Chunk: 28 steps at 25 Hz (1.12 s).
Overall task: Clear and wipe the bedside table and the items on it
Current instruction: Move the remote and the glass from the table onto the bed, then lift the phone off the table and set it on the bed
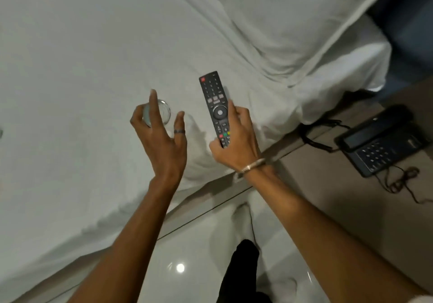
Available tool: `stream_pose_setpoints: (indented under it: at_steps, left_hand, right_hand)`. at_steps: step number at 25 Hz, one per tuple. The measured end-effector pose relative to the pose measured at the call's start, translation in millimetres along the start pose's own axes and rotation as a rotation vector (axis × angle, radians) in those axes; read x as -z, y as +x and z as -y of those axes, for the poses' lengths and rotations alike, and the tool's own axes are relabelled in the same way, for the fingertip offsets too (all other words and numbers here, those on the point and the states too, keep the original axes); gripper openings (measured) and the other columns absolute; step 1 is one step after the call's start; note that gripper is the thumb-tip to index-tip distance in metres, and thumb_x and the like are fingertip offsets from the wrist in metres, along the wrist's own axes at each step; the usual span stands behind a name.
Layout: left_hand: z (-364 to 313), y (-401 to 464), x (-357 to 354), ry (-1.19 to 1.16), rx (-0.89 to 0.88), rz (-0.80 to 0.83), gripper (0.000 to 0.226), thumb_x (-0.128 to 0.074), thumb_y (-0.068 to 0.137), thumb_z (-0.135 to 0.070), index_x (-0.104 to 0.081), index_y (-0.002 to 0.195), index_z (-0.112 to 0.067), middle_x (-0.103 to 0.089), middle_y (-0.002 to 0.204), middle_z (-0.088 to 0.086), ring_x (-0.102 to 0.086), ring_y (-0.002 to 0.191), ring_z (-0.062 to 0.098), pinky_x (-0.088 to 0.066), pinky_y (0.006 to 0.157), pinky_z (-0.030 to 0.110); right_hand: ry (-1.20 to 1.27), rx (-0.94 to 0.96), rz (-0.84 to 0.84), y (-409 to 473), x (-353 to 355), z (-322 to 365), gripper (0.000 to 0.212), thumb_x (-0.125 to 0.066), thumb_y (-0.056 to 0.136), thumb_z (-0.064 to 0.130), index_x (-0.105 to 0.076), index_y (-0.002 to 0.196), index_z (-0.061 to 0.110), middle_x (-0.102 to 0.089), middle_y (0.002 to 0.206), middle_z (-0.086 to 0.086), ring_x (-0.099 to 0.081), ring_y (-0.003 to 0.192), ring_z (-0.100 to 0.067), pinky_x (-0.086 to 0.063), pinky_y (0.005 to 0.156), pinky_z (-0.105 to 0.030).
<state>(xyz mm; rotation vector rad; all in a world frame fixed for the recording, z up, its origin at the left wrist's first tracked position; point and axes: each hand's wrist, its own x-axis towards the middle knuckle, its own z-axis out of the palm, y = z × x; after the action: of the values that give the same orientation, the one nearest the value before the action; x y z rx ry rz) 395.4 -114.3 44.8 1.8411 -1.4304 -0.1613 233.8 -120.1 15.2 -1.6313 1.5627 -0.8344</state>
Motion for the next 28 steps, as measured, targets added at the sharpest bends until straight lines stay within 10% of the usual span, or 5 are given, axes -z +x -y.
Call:
stream_pose_setpoints:
  at_steps: [10, 15, 21, 28]
  left_hand:
    - [32, 34, -18, 0.337, 0.104, 0.004, 0.077, -0.056, 0.106, -0.051, -0.028, 0.167, -0.014, -0.026, 0.168, 0.026, -0.027, 0.158, 0.04, -0.025, 0.127, 0.056]
    - [-24, -8, -60, 0.316, -0.334, 0.073, 0.067, -0.06, 0.106, -0.037, -0.037, 0.16, -0.005, -0.027, 0.165, 0.037, -0.016, 0.155, 0.054, -0.016, 0.13, 0.059]
    - [-145, -91, -199, 0.022, -0.613, 0.585, 0.06, -0.055, 0.108, -0.034, -0.043, 0.159, -0.005, -0.032, 0.167, 0.029, -0.019, 0.158, 0.049, -0.02, 0.131, 0.056]
    - [-205, -153, -357, 0.166, -0.701, 1.235, 0.072, -0.03, 0.11, -0.059, -0.009, 0.17, -0.026, 0.001, 0.178, 0.018, 0.002, 0.165, 0.037, -0.007, 0.132, 0.051]
  right_hand:
    - [-0.523, 0.179, 0.116, 60, -61, -1, 0.088, -0.058, 0.087, 0.051, -0.029, 0.157, 0.006, -0.045, 0.151, -0.016, -0.05, 0.128, -0.033, -0.045, 0.103, -0.046]
    - [-0.527, 0.101, -0.15, 27, 0, -51, 0.07, -0.048, 0.098, 0.049, -0.034, 0.159, 0.018, -0.032, 0.166, -0.016, -0.032, 0.152, -0.036, -0.031, 0.116, -0.053]
    - [-0.636, -0.454, -0.349, -21, 144, -182, 0.065, -0.044, 0.102, 0.045, -0.031, 0.16, 0.02, -0.019, 0.17, -0.018, -0.017, 0.158, -0.039, -0.025, 0.123, -0.056]
    - [-0.032, -1.024, -0.485, -56, 223, -308, 0.078, -0.052, 0.102, 0.038, -0.008, 0.164, 0.022, -0.015, 0.17, -0.019, -0.027, 0.152, -0.043, -0.037, 0.119, -0.059]
